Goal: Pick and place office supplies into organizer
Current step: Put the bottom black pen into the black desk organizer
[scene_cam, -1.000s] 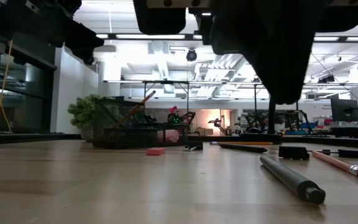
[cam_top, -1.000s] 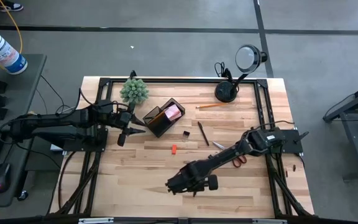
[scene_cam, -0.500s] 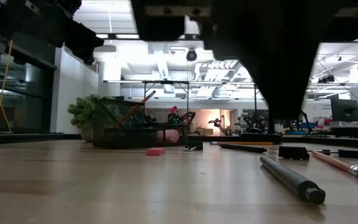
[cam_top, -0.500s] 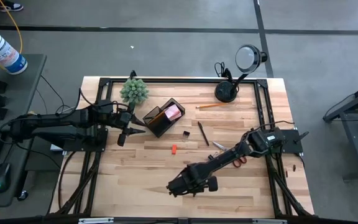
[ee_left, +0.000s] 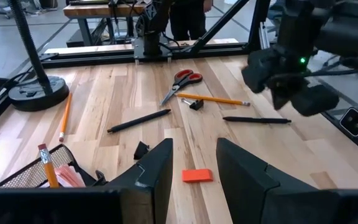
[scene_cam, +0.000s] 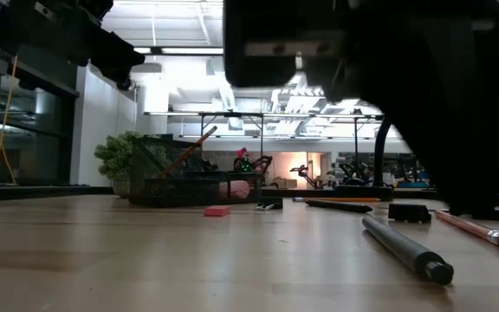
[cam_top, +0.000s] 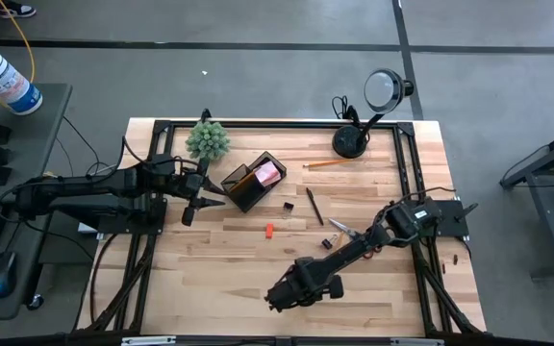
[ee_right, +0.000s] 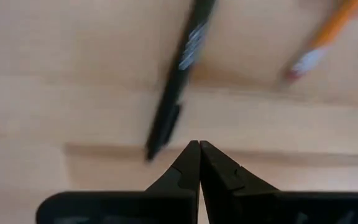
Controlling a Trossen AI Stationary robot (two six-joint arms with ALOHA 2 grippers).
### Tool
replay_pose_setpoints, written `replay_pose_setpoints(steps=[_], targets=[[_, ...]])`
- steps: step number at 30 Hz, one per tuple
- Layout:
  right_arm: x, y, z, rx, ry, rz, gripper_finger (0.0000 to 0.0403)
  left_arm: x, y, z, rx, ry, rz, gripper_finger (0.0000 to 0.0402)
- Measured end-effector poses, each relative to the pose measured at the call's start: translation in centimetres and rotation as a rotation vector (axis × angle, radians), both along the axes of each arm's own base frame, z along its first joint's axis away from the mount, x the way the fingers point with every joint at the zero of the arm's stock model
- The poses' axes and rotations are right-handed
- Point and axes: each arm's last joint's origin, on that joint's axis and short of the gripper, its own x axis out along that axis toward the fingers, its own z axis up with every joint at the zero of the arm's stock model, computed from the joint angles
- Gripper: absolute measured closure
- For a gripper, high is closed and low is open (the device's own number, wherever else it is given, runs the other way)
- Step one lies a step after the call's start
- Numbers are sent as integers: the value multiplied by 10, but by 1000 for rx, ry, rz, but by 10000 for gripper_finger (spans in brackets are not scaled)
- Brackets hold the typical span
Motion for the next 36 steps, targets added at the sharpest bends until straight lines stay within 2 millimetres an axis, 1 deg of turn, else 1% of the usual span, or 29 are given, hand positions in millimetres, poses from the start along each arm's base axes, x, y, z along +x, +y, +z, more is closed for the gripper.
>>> replay_pose_setpoints(steps=[2,4,9,12,16,22,25,30,33,36], targets=[[2,1,-2,45,-51,-1,402,0,0,0,-3,0,-7,289],[2,-2,4,48,-64,-7,402,0,-1,0,-9,0,-18,289],[3,-21,21,-17,-30,-32,402,0,-1,-1,-26,4,-31,289],[8,-29,27,-5,-42,-42,403,0,-1,-1,-41,6,-27,289],[14,-34,28,6,-69,-40,403,0,-1,-1,-42,6,-28,289],[15,-37,28,28,-60,-34,400,0,-2,-1,-45,5,-41,289],[14,-36,28,29,-48,-34,381,0,-2,-1,-46,5,-43,289],[6,-34,24,-6,15,-20,327,0,-2,-1,-55,5,-43,289],[7,-32,17,-23,23,-17,302,0,-2,-1,-68,6,-39,289],[12,-28,6,-20,5,-15,295,0,-2,-1,-69,6,-38,289]])
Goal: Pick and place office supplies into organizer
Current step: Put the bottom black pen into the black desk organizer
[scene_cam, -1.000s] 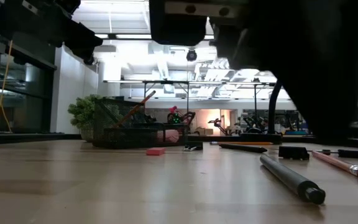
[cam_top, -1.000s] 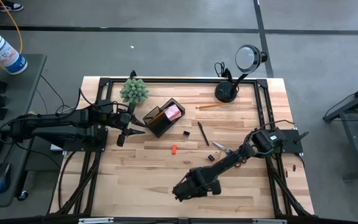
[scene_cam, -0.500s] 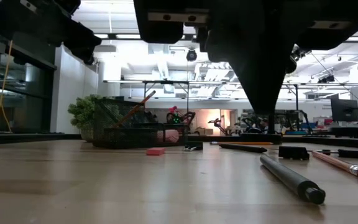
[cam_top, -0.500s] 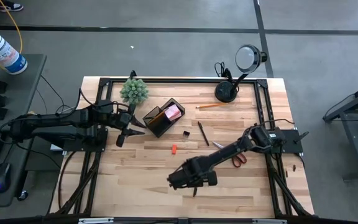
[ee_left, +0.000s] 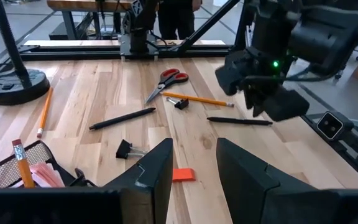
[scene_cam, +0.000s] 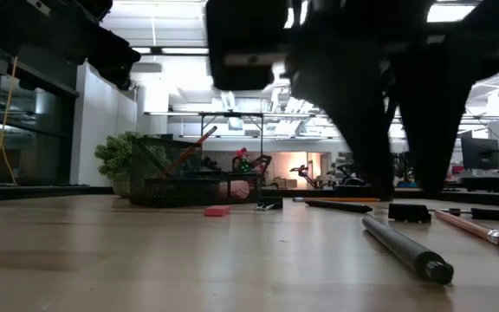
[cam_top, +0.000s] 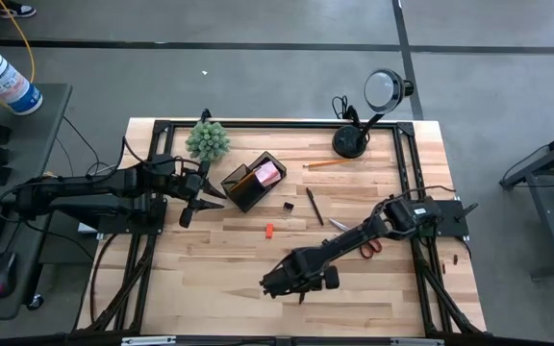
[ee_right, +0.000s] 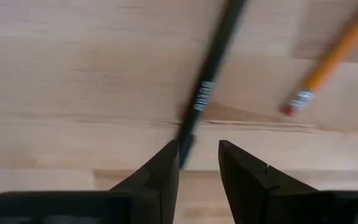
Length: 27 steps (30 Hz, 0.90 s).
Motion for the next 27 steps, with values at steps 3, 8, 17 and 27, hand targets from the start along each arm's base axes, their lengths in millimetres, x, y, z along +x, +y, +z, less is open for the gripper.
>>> replay_pose_setpoints(steps=[3,8,17,27], targets=[[4,5,-10,-9,-27,10,295,0,0,0,1,0,3,289],[3,8,-21,-33,-4,33,308,0,0,-1,-38,13,14,289],[4,6,-22,-89,-35,63,324,-1,0,-4,-112,55,35,289],[9,8,-30,-82,-64,76,324,-1,0,-4,-106,54,33,289]])
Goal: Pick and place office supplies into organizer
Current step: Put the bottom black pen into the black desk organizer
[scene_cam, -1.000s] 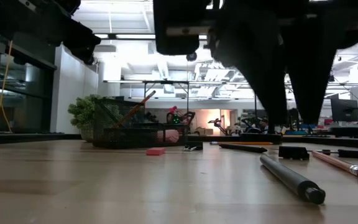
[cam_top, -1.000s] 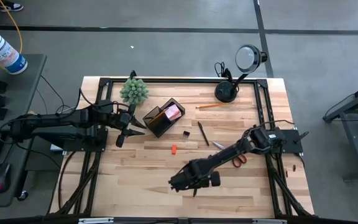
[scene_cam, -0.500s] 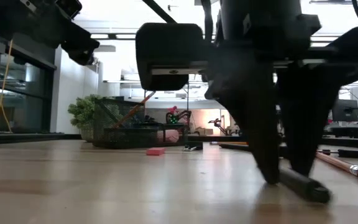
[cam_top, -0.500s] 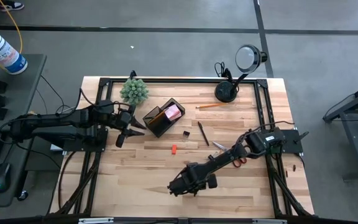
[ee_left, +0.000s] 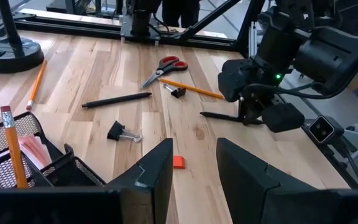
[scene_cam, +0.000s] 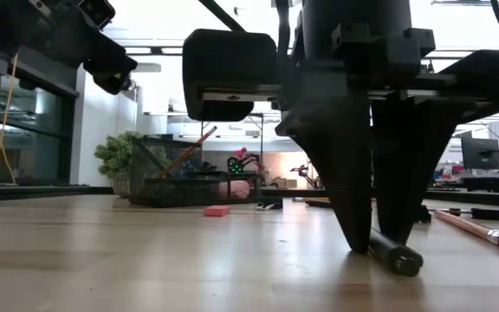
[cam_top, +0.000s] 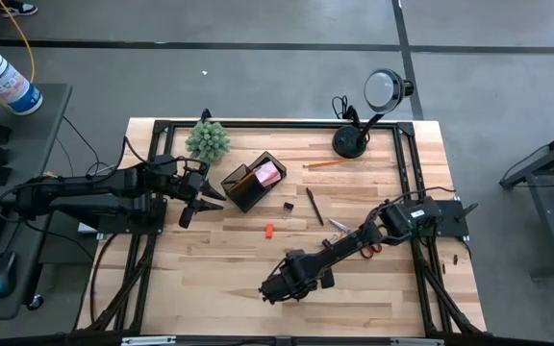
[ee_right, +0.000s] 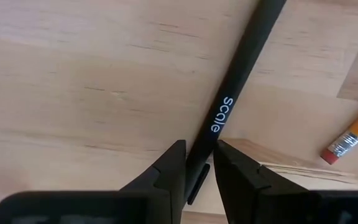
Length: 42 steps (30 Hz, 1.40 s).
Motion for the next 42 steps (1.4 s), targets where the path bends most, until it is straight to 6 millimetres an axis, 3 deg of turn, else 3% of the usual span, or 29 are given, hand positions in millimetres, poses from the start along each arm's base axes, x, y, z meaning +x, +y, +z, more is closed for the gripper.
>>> replay_pose_setpoints(steps=[10,19,23,42], targets=[[5,2,-9,37,-11,-3,329,0,0,0,17,-2,-6,289],[5,2,-10,13,-22,2,375,0,0,0,19,-2,-6,289],[5,1,-9,4,-25,5,377,0,0,0,19,-2,-6,289],[16,-12,18,-135,-59,40,372,0,0,0,18,-1,-6,289]])
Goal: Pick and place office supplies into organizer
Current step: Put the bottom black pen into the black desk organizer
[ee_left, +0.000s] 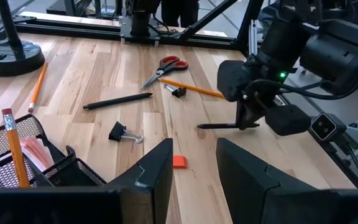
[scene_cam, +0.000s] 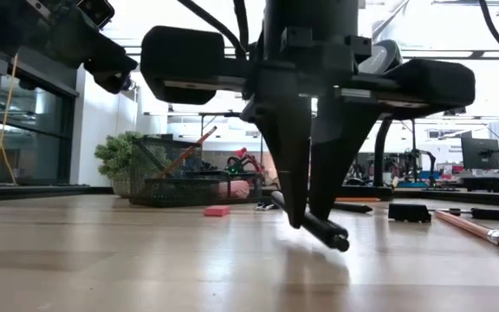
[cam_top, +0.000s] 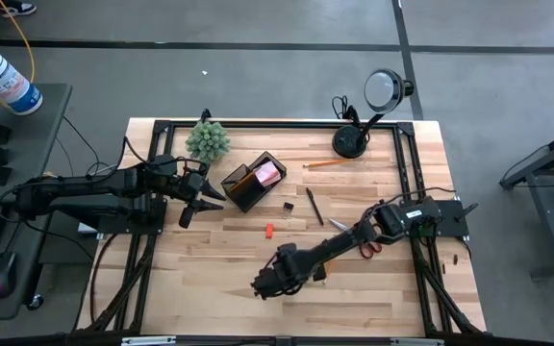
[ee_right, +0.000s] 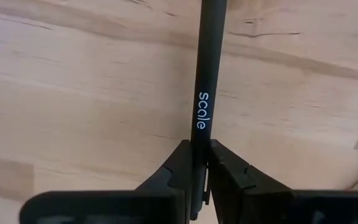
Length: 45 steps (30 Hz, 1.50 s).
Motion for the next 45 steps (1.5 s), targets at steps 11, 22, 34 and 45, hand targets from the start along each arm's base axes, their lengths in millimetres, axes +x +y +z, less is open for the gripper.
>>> replay_pose_setpoints(steps=[11,22,34,45], targets=[[1,-6,30,-124,-14,57,375,0,-1,-1,-16,4,-36,289],[21,-43,77,-380,-158,169,375,-2,-2,-5,-35,47,-44,289],[44,-116,104,-663,-244,196,376,-8,-7,-1,-68,19,-131,289],[83,-187,120,-788,-416,320,378,-38,-19,25,-123,-191,-199,289]])
